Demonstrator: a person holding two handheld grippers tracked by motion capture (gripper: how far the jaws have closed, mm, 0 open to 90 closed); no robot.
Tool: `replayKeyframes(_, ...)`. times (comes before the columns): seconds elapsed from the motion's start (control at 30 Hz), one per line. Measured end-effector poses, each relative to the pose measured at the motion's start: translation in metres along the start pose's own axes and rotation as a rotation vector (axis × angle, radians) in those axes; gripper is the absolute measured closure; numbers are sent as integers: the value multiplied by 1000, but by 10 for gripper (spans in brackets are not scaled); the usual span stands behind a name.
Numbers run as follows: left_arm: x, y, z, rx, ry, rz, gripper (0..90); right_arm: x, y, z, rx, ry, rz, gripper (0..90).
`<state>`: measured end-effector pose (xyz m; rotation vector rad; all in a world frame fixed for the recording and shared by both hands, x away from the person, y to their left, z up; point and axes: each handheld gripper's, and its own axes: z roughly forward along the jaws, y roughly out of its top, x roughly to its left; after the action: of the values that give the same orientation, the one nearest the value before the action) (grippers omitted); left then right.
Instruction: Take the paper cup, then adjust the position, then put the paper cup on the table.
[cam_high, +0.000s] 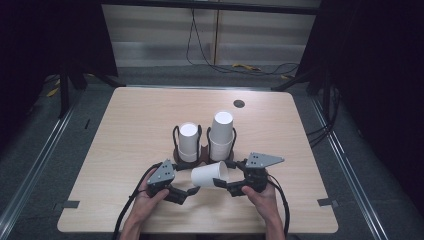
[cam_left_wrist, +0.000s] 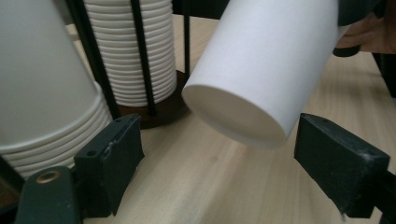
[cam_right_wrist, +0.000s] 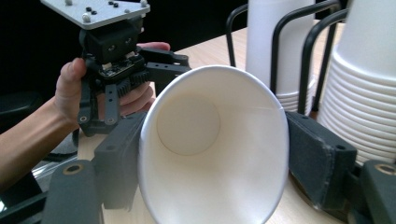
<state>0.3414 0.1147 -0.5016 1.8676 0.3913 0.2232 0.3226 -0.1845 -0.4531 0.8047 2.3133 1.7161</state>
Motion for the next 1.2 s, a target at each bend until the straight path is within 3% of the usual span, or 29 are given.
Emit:
replayKeyframes(0.27, 4, -7, -7, -62, 64, -56, 155, -2, 0, -11, -2, -56, 20, 253)
replayKeyframes(0.33, 4, -8, -8, -66, 102, -62, 155, -3, 0, -13, 5, -75, 20, 253)
replayKeyframes(0.43, 5, -8, -9, -56, 128, -54, 155, -3, 0, -16, 23, -103, 23, 252)
replayKeyframes(0.7, 4, -9, -9, -59, 134, -57, 155, 0, 1, -31, 26, -167, 28, 249)
replayKeyframes(0.8, 3, -9, -10, -58, 155, -47, 155, -1, 1, -37, 45, -211, 33, 249)
replayKeyframes(1.0, 1, -13, -16, -161, 218, -71, 156, -6, 4, -48, 92, -310, 48, 251)
replayKeyframes(1.2, -5, -13, -15, -154, 245, -17, 154, -10, 9, -54, 112, -353, 61, 251)
